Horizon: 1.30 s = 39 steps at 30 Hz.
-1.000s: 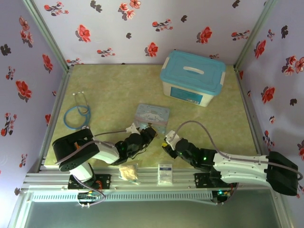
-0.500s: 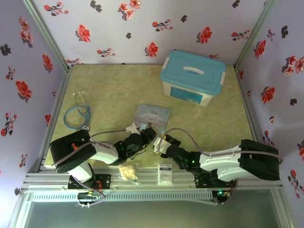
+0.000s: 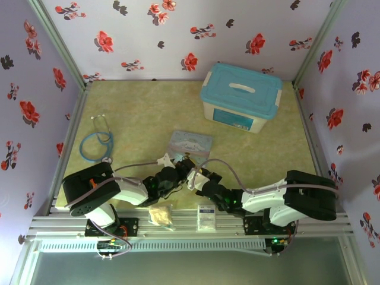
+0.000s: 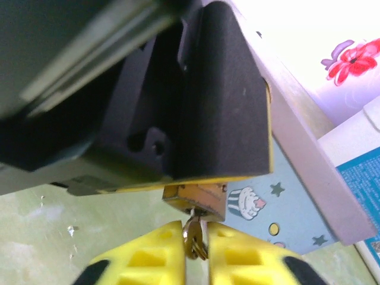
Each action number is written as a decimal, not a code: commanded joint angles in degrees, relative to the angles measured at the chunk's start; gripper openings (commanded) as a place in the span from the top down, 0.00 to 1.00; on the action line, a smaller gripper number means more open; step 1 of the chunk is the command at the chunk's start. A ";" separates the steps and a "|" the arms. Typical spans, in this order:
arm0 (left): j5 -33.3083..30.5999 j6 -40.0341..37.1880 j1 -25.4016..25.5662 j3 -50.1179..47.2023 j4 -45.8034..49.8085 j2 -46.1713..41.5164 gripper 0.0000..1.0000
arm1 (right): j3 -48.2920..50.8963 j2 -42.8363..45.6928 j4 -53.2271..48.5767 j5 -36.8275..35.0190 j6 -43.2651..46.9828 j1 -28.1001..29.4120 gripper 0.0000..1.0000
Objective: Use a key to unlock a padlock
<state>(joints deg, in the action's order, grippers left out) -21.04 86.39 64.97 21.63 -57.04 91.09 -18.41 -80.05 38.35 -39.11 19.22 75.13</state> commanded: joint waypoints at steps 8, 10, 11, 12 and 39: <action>0.38 -0.60 0.60 0.26 -5.37 -0.57 1.00 | 0.41 1.90 3.96 5.47 -11.64 -1.03 0.97; 0.60 -0.56 0.67 0.42 -5.09 -0.57 1.00 | 1.00 3.07 4.16 8.07 -14.40 -1.96 0.97; 0.84 -0.53 0.60 0.52 -5.12 -0.52 1.00 | 1.34 3.54 4.42 8.79 -15.10 -2.39 0.97; 0.97 -0.44 0.64 0.60 -5.25 -0.47 1.00 | 1.68 4.05 4.91 9.79 -15.83 -2.89 0.97; -0.13 -0.86 -0.02 -1.88 -3.72 0.79 1.00 | 6.79 18.44 -5.73 34.44 -38.20 -22.05 0.70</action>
<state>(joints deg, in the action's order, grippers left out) -20.93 86.83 64.97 21.28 -61.21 91.29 -9.80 -64.40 39.97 1.72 -18.76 54.33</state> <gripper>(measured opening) 0.151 0.279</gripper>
